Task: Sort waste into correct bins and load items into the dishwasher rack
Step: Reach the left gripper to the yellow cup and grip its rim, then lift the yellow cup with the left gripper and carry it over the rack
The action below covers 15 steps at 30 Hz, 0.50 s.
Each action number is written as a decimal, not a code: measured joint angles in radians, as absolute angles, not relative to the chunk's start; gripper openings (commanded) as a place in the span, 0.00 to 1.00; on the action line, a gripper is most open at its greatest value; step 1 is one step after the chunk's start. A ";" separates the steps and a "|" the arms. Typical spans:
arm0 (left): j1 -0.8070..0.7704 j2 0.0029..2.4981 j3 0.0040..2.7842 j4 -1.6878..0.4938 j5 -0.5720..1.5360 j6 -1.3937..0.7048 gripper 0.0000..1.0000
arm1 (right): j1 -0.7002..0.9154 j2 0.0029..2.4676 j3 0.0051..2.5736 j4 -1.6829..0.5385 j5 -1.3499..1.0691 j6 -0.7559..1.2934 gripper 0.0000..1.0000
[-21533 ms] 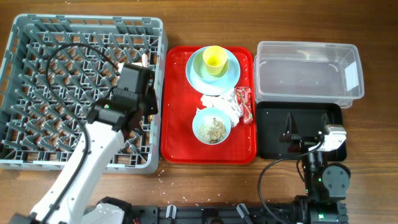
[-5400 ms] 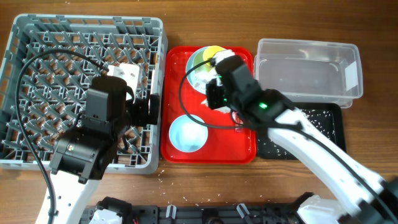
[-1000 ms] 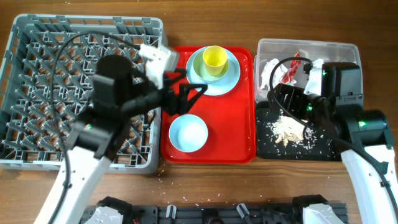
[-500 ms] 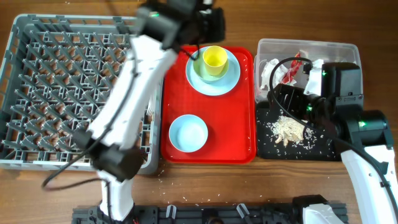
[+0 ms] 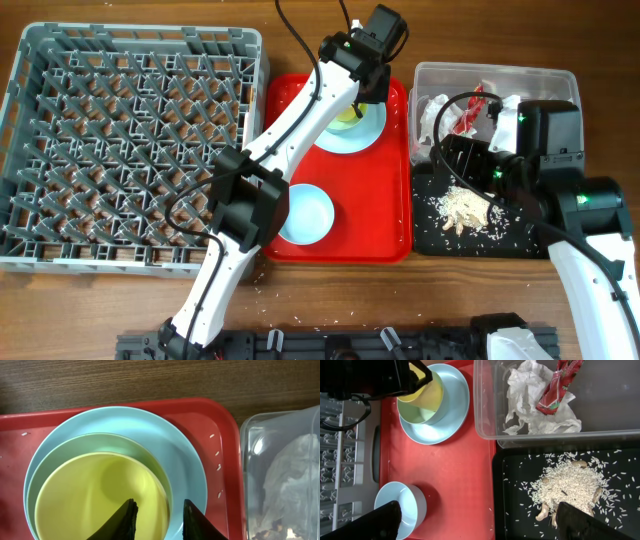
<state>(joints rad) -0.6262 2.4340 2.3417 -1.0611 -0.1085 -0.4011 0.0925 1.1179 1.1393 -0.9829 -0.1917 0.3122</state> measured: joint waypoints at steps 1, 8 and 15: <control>-0.626 2.434 2.340 -1.061 -0.109 -0.401 0.25 | 0.093 1.118 1.139 -0.983 -0.192 0.313 1.00; -0.625 2.436 2.330 -1.104 -0.113 -0.400 0.08 | 0.093 1.118 1.139 -0.983 -0.192 0.313 1.00; -0.625 2.437 2.329 -1.141 -0.116 -0.399 0.14 | 0.093 1.118 1.139 -0.983 -0.192 0.313 1.00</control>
<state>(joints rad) -0.6254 2.4367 2.3291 -1.1408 -0.1158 -0.3992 0.0925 1.1179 1.1393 -0.9829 -0.1917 0.3126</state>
